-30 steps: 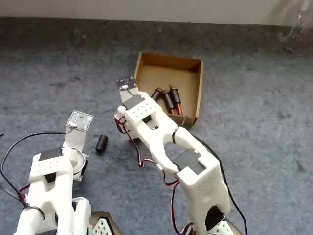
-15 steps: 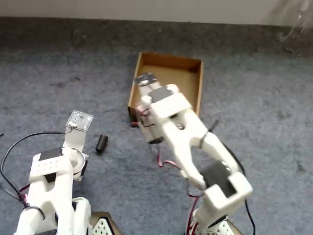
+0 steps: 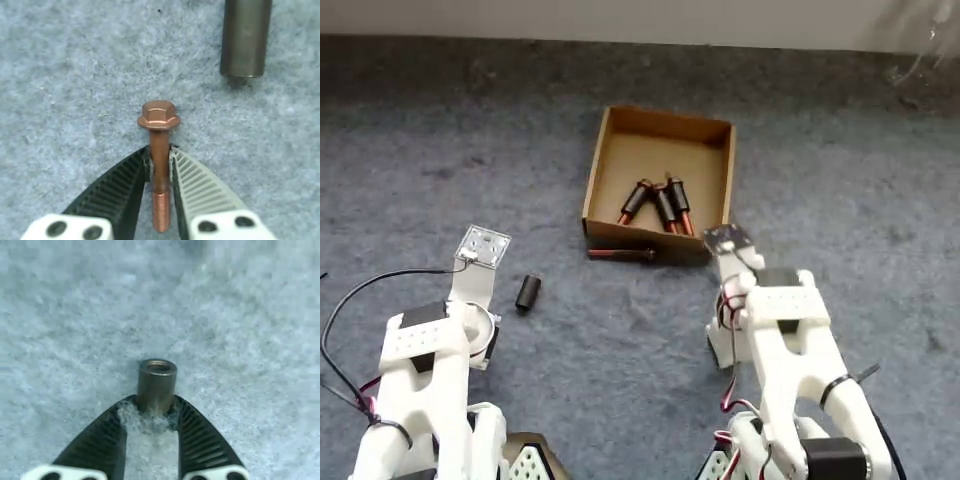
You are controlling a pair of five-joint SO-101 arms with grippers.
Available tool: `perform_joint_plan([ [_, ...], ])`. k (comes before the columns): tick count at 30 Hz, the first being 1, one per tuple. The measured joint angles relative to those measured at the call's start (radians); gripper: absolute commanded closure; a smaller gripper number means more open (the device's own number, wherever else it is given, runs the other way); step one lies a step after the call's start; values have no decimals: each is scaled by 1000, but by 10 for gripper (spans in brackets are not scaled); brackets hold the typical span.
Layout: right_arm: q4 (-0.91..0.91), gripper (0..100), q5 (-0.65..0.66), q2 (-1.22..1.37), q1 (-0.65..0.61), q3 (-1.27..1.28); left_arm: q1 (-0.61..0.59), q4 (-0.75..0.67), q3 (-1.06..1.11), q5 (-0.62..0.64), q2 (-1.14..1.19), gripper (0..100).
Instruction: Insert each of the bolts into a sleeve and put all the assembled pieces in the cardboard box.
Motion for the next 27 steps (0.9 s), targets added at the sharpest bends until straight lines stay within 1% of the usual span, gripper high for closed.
perform_joint_plan([
  [4,-48,883,0,-28,2,61,-5,0,0,-2,-9,877],
  [6,-49,856,3,-34,-3,63,-5,26,-28,-2,-2,877],
  [12,-72,856,2,-35,-5,68,3,241,-235,-5,5,877],
  [16,-120,856,-5,-37,-5,84,0,324,-379,-5,5,876],
  [20,-130,856,-8,-43,-5,98,0,347,-410,-5,5,874],
  [24,-130,856,-11,-44,-5,98,0,347,-382,-84,5,873],
  [27,-130,856,-11,-46,-5,98,0,348,-364,-101,5,873],
])
